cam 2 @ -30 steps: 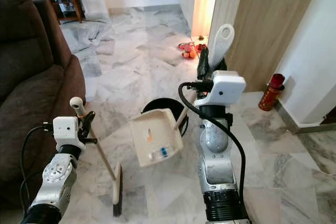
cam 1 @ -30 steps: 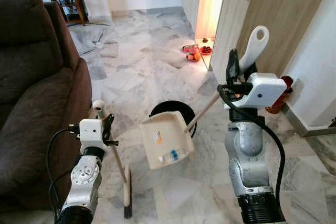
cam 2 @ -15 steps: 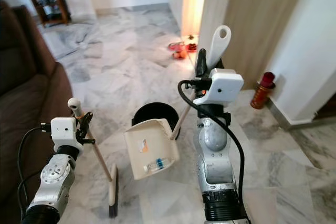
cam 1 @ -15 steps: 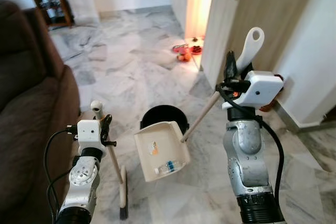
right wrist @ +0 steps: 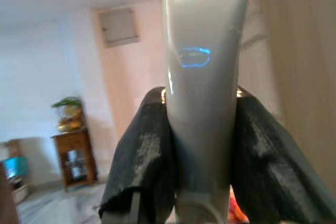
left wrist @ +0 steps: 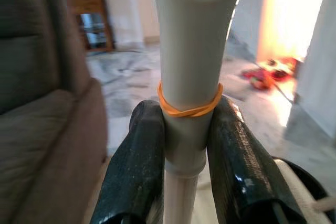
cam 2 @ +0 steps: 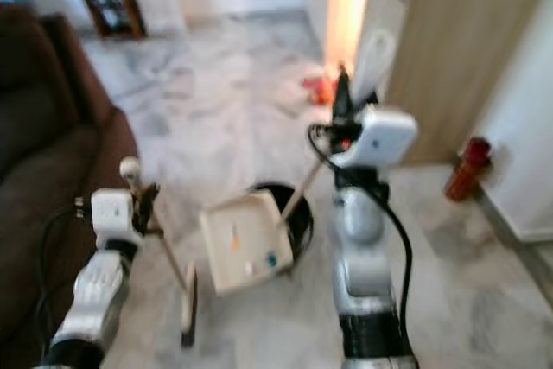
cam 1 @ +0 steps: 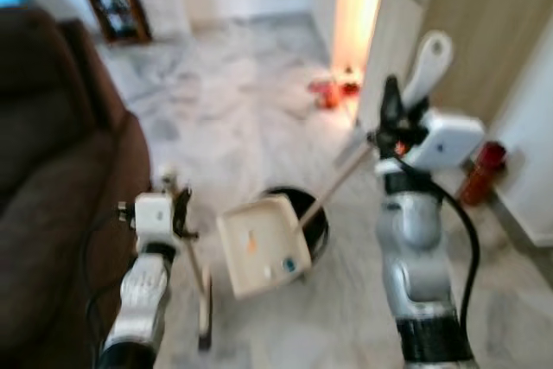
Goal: Sweep floor
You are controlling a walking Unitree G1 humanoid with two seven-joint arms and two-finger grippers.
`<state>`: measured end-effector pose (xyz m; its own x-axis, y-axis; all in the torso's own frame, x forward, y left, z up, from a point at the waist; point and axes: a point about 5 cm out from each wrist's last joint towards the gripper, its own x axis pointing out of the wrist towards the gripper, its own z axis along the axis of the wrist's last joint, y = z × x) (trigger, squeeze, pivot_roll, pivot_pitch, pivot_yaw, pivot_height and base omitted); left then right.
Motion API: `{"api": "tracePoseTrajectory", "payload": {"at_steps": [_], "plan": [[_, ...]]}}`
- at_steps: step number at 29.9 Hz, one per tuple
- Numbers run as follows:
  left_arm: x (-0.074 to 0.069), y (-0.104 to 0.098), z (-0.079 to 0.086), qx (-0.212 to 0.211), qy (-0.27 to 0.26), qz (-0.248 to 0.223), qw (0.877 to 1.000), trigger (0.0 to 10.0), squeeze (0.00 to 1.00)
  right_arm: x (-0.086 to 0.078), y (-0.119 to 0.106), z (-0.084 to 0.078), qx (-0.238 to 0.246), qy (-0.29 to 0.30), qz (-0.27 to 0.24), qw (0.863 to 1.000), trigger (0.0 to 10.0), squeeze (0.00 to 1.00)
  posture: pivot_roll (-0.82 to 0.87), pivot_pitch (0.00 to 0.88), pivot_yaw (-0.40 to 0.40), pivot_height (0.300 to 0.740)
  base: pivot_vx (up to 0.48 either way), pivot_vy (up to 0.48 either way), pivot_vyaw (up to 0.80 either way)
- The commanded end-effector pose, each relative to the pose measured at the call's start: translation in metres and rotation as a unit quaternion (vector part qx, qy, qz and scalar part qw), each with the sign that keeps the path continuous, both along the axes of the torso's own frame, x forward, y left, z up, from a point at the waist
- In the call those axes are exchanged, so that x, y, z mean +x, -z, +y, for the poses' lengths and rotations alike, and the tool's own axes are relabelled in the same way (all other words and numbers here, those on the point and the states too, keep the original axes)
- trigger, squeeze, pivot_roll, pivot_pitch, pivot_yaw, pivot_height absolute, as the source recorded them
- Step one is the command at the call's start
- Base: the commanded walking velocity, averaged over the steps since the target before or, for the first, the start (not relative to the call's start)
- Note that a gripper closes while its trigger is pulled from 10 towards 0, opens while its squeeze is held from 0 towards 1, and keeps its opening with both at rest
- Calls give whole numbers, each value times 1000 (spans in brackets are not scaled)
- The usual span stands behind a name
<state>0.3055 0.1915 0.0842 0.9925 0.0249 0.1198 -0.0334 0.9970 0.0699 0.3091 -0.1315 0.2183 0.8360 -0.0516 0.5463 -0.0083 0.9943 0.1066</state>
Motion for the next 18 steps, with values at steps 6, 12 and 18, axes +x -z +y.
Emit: {"api": "tracePoseTrajectory", "payload": {"at_steps": [6, 12, 18], "plan": [[2, -10, 9, 12, -10, -23, 1000, 10000, 0, -5, -25, 13, 19, -28, -57, 998, 10000, 0, 131, 0, 42, 740, 367, 0, 0], [2, -10, 10, 13, -11, -22, 1000, 10000, 0, -4, -26, 11, 27, -22, -54, 998, 10000, 0, 132, 0, 44, 740, 368, 0, 0], [1, -11, 11, 14, -10, -22, 1000, 10000, 0, -1, -25, 5, 47, -8, -43, 998, 10000, 0, 133, 0, 47, 740, 370, 0, -665]]}}
